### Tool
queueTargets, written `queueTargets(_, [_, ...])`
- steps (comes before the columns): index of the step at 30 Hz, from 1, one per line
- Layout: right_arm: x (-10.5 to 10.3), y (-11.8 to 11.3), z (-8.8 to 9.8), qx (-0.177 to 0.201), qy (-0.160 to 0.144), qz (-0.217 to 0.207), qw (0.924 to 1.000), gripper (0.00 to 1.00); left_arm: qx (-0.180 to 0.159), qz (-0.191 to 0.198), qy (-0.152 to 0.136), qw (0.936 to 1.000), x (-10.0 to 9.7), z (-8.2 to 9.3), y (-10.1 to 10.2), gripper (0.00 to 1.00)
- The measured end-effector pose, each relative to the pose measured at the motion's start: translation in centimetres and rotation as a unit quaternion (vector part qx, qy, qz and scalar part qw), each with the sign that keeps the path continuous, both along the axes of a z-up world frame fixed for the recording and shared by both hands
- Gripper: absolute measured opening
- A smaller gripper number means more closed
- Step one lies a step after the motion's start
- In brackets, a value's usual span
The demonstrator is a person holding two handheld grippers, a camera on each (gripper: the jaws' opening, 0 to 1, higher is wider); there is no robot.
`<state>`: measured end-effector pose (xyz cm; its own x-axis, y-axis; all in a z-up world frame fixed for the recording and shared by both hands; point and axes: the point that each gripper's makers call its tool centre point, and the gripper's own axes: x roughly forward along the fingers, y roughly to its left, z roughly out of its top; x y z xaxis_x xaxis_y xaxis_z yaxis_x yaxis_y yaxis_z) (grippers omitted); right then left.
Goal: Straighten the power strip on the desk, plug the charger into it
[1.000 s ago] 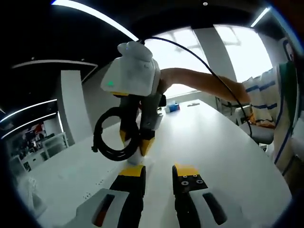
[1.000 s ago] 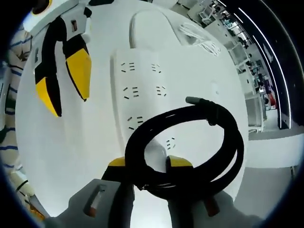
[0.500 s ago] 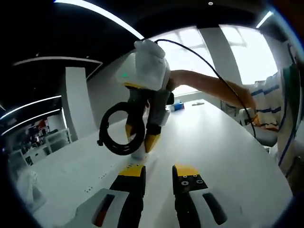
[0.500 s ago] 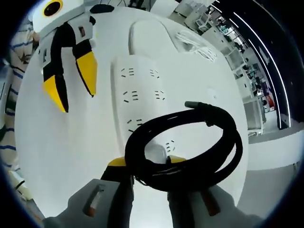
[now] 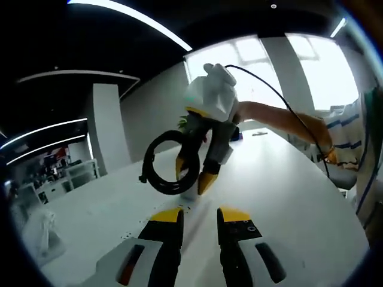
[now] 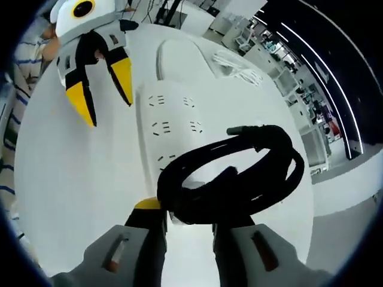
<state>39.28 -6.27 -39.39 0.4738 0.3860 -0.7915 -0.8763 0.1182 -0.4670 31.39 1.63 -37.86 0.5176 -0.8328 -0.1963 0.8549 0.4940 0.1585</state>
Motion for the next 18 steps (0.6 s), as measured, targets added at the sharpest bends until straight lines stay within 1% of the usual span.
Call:
queueTargets(4, [0.0, 0.1, 0.0, 0.05, -0.007, 0.005, 0.9987, 0.29, 0.002, 0.016, -0.011, 0.9998, 0.5, 0.6, 0.7, 0.23])
queueTargets(8, [0.0, 0.1, 0.0, 0.086, -0.014, 0.014, 0.9961, 0.29, -0.005, 0.026, -0.009, 0.9996, 0.9, 0.9, 1.2, 0.23])
queueTargets(12, [-0.1, 0.2, 0.1, 0.132, -0.017, 0.015, 0.9909, 0.3, -0.012, 0.037, -0.005, 0.9992, 1.5, 1.1, 1.8, 0.23])
queueTargets(15, [-0.2, 0.3, 0.2, 0.168, -0.017, 0.013, 0.9856, 0.3, -0.016, 0.041, -0.001, 0.999, 1.7, 1.1, 2.0, 0.23])
queueTargets(18, [-0.2, 0.3, 0.2, 0.183, -0.021, 0.013, 0.9827, 0.3, -0.016, 0.045, 0.0, 0.9988, 1.8, 1.1, 2.2, 0.23])
